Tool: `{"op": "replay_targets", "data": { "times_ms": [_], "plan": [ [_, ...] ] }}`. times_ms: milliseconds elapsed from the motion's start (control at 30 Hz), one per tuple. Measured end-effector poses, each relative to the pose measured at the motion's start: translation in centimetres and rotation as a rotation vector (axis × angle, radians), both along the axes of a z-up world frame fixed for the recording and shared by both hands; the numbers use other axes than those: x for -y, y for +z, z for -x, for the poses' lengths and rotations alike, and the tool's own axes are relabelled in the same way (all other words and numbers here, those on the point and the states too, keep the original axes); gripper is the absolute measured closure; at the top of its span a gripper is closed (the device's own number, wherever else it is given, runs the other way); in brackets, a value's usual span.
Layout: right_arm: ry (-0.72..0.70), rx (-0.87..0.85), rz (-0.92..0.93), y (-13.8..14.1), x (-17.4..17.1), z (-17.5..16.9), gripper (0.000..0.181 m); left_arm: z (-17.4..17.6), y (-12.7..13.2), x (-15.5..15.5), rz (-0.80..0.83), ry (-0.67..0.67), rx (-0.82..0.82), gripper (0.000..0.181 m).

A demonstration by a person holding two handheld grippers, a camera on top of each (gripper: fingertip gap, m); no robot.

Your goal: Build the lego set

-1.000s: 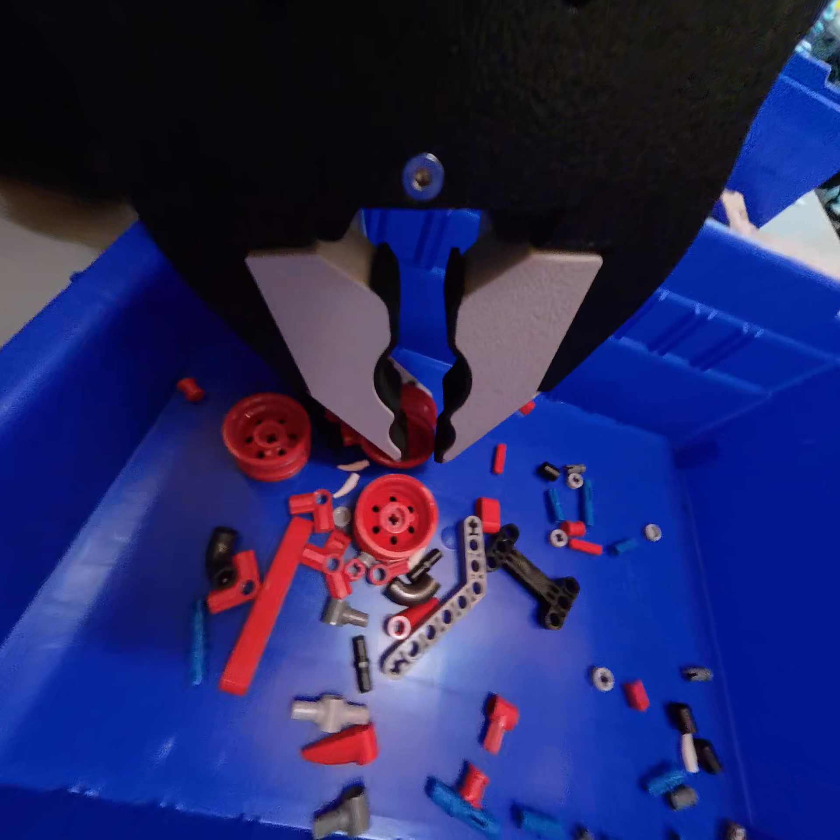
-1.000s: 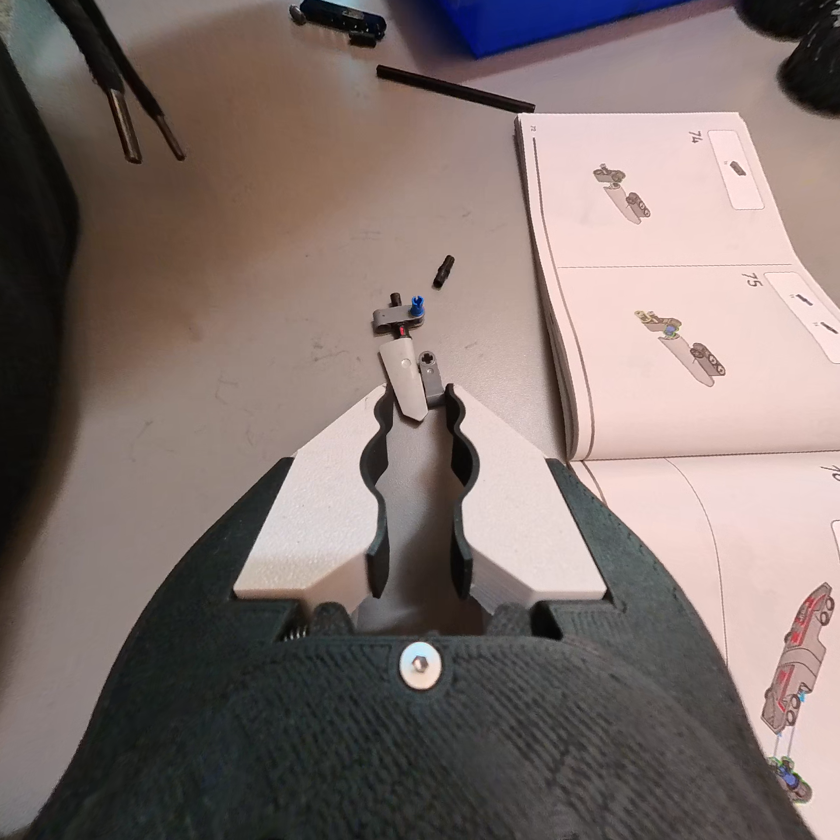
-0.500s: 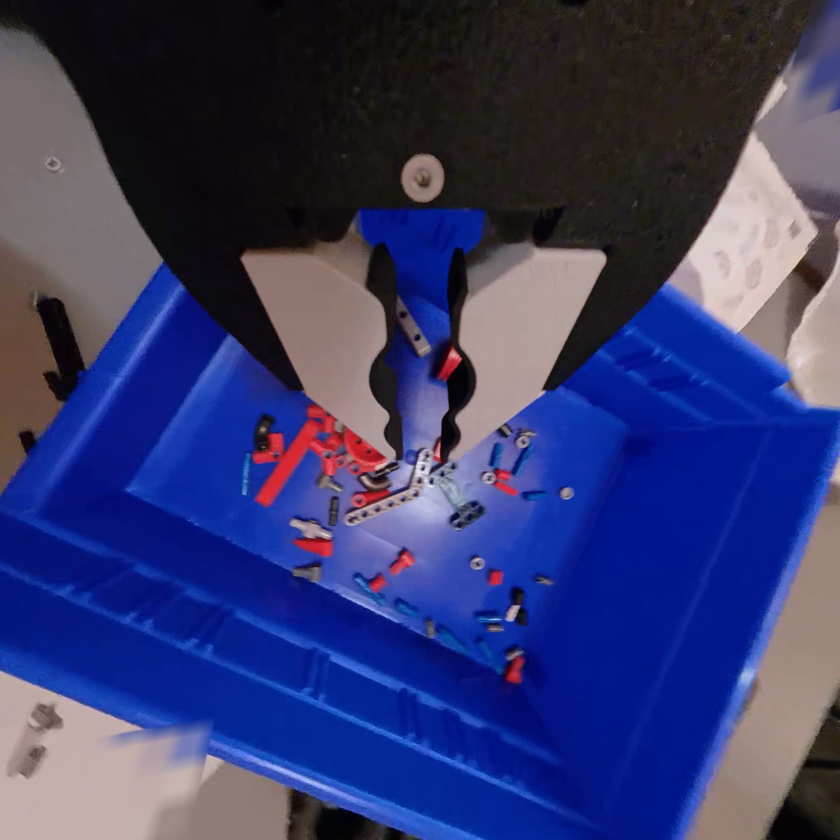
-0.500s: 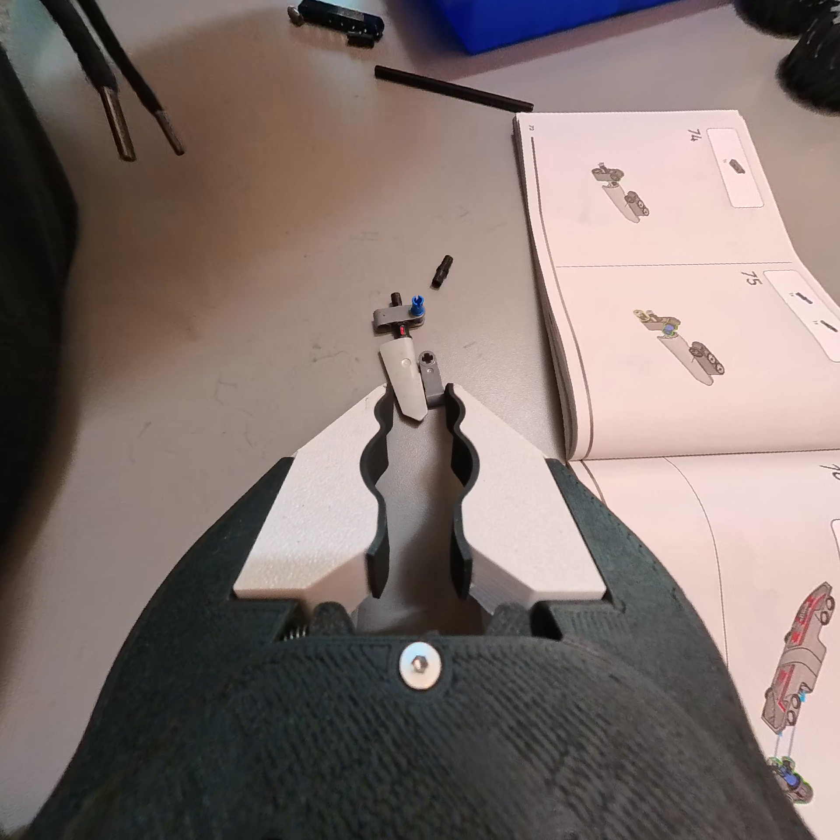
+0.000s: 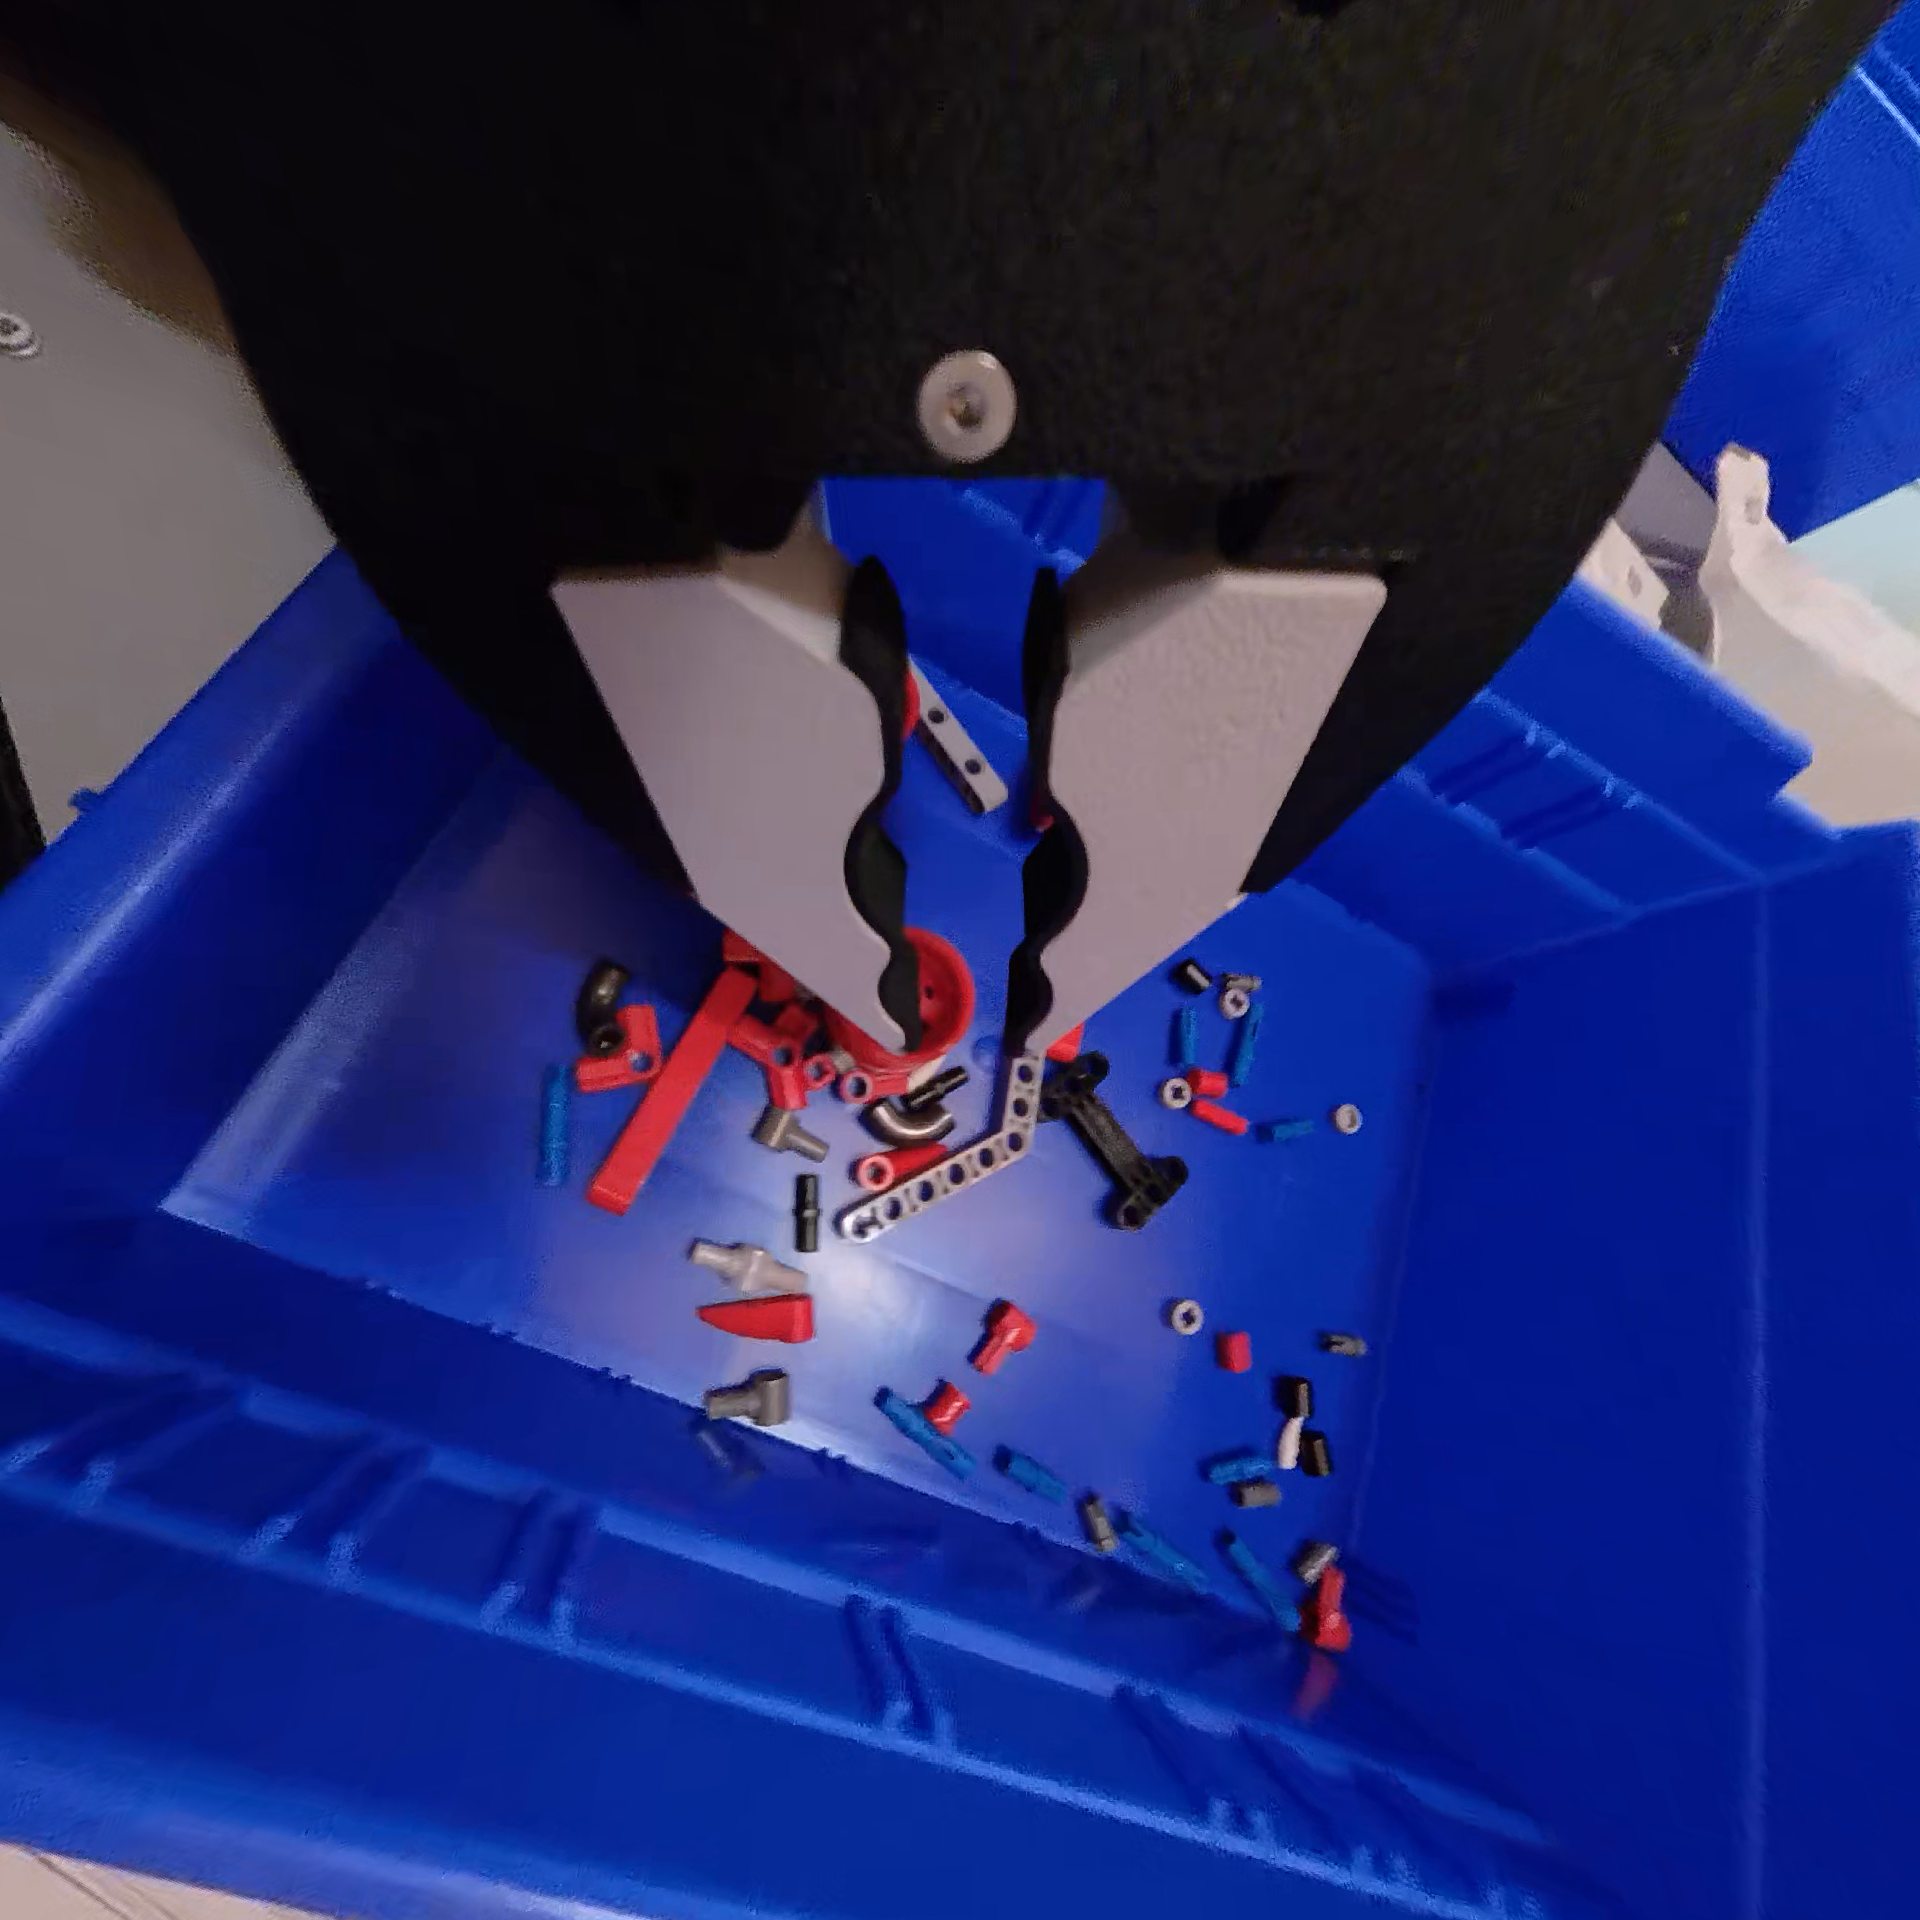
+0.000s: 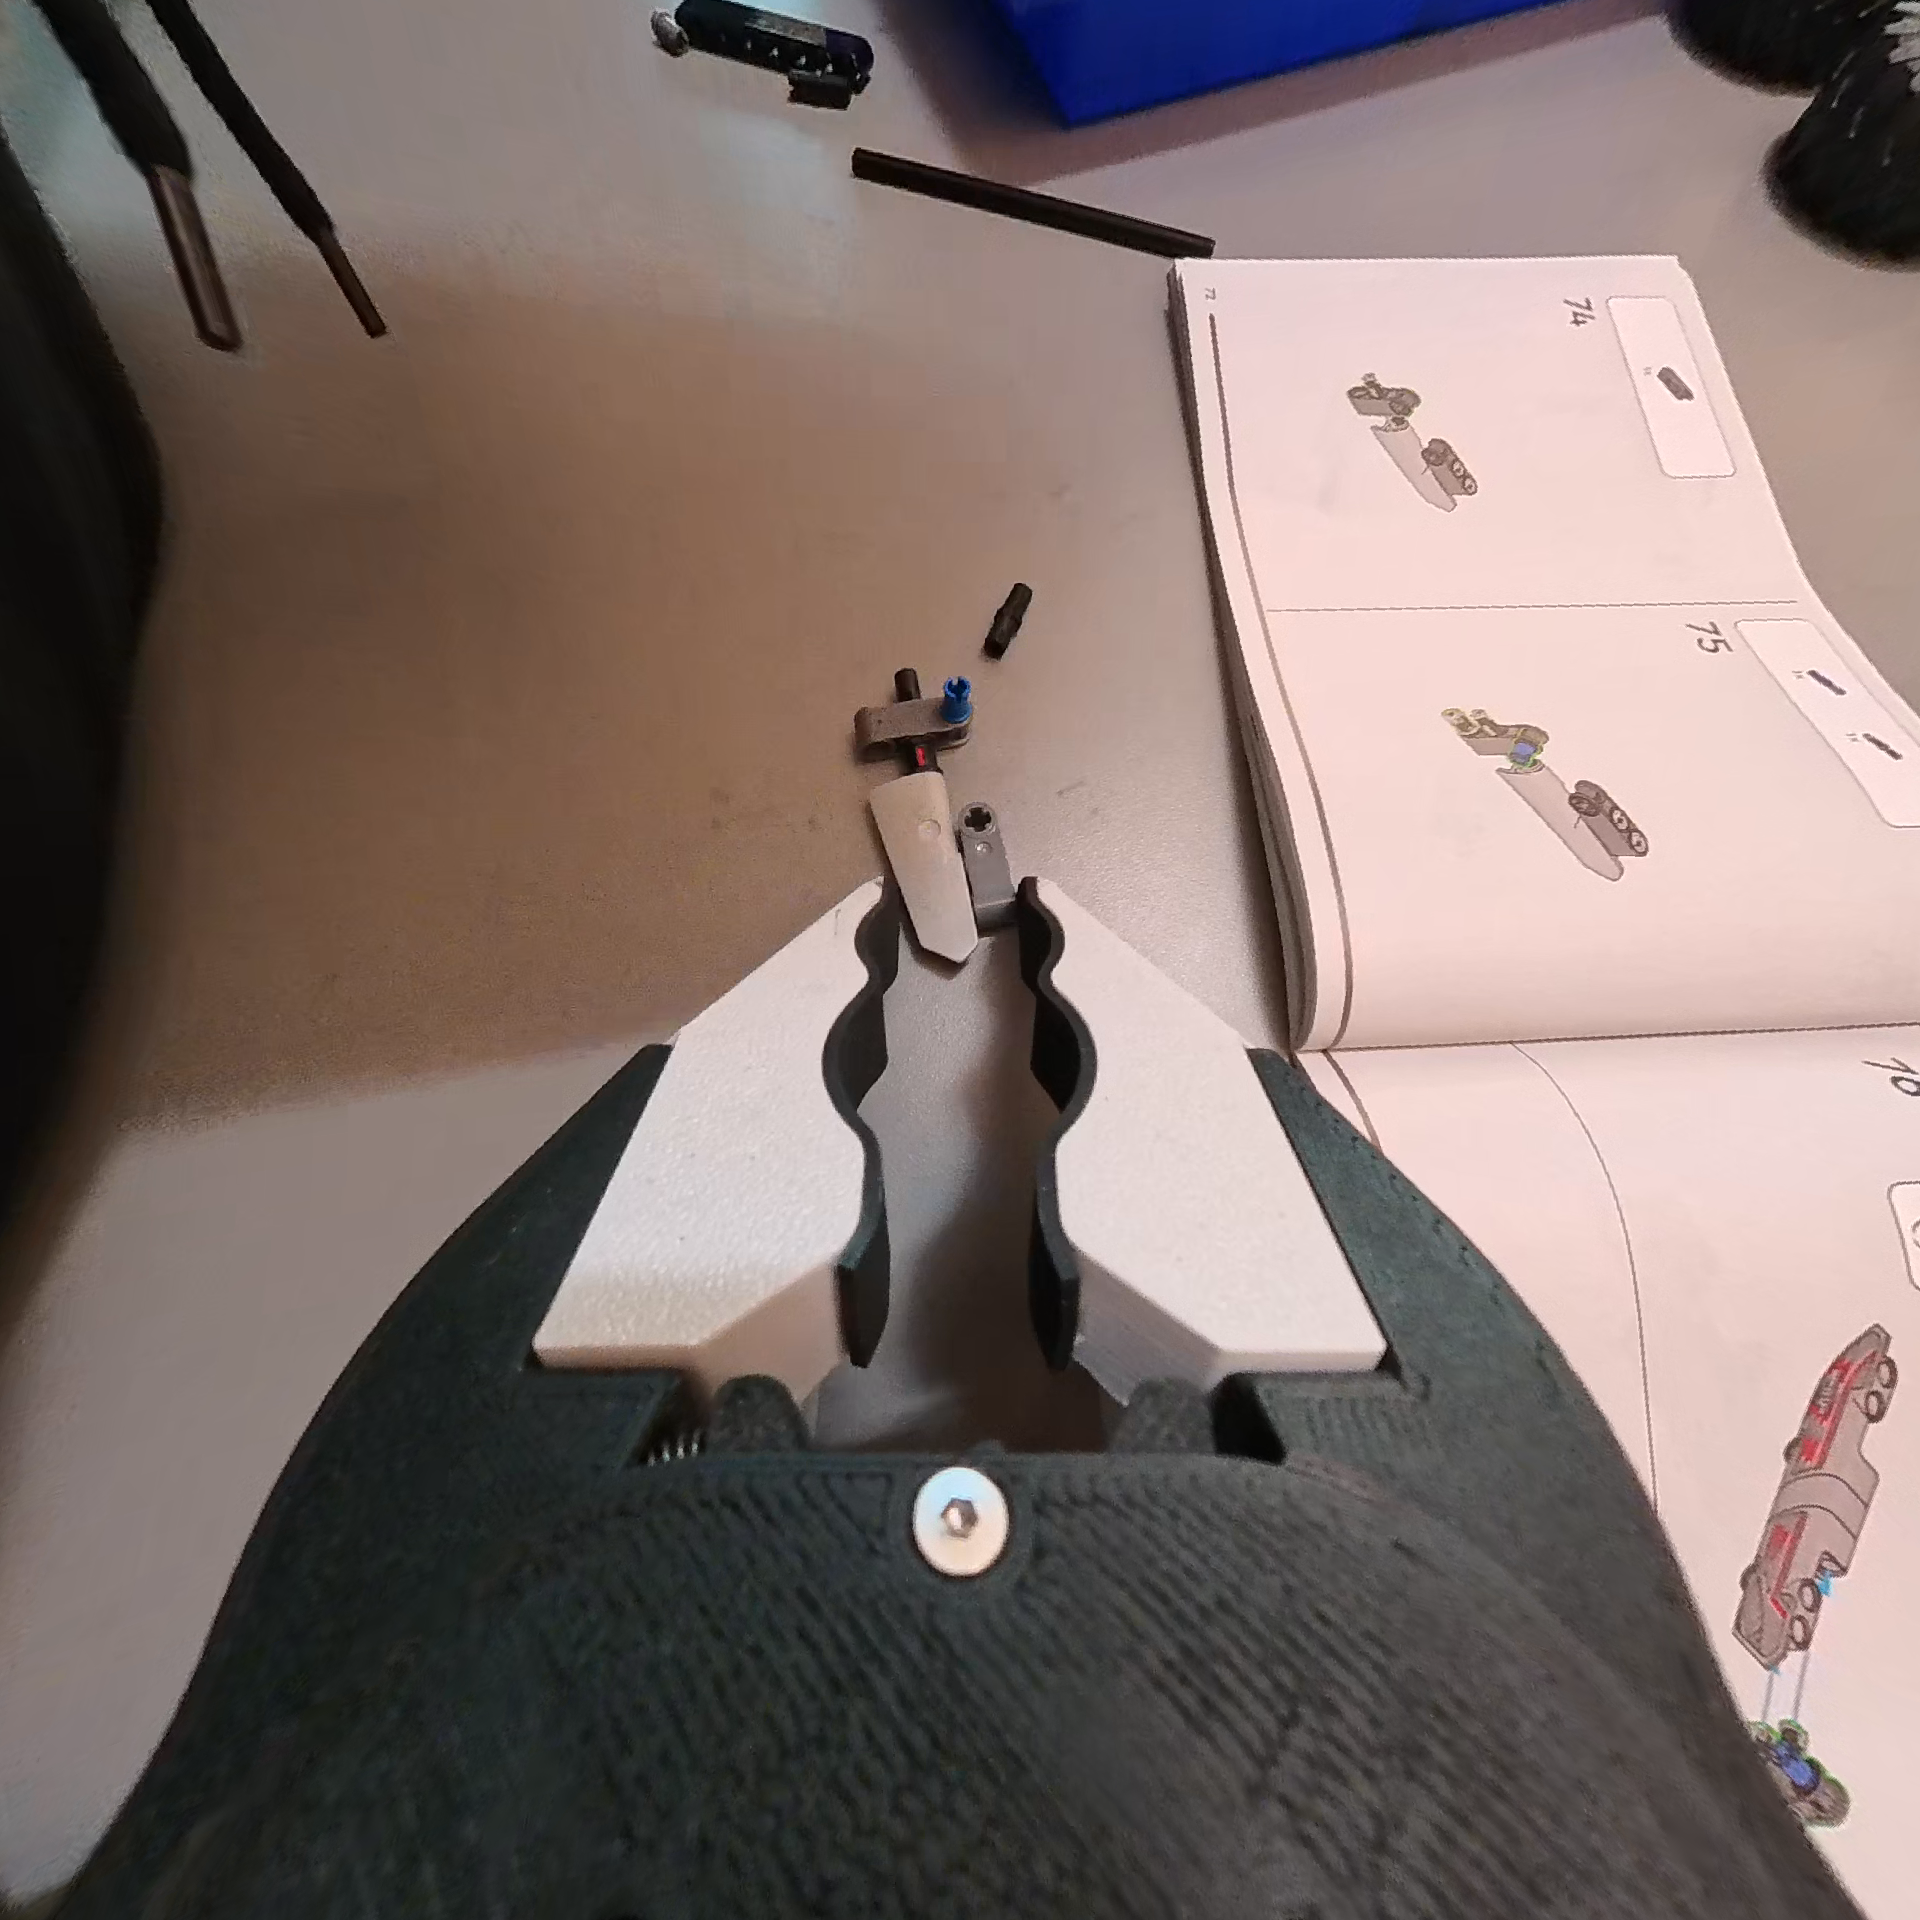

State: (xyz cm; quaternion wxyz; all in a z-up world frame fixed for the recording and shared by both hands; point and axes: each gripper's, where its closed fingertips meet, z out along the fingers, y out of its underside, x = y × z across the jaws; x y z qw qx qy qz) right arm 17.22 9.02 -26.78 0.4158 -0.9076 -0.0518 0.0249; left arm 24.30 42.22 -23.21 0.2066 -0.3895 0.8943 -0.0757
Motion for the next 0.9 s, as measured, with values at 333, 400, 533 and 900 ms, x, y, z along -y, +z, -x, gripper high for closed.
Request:
{"op": "replay_targets", "data": {
  "times_ms": [333,400,533,900],
  "plan": [
    [0.005,-0.037,0.002,0.0,0.0,0.1,0.158,0.1,1.6,-2.4,-0.021,0.075,0.045,0.168],
    [0.002,-0.040,0.002,0.0,0.0,0.0,0.159,0.1,1.8,-2.6,-0.022,0.079,0.048,0.168],
    [0.000,-0.035,0.002,0.0,0.0,0.0,0.160,0.2,2.0,-2.8,-0.027,0.086,0.055,0.168],
    [0.005,-0.036,0.002,0.1,0.0,0.0,0.159,0.1,3.0,-2.6,-0.017,0.088,0.092,0.168]
  ]
}}
